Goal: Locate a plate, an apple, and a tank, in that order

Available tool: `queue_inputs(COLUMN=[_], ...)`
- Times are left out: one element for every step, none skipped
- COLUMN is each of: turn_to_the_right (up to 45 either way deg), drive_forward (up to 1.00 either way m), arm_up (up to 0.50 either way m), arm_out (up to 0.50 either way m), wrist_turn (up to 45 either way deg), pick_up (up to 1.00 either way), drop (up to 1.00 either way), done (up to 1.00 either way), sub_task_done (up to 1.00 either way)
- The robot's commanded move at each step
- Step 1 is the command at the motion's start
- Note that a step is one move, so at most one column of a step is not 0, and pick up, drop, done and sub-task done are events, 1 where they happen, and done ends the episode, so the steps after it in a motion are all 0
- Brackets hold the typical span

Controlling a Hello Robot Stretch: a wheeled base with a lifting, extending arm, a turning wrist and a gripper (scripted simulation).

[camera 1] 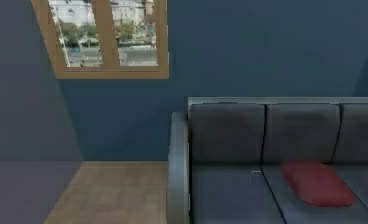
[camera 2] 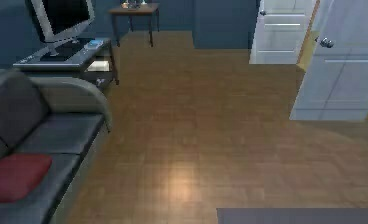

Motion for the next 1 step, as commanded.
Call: queue_inputs(turn_to_the_right=[-45.0], drive_forward=[0.00], arm_up=[0.00], arm_out=[0.00], wrist_turn=[0.0], pick_up=[0.00], drop=[0.00], done=[0.00], sub_task_done=[0.00])
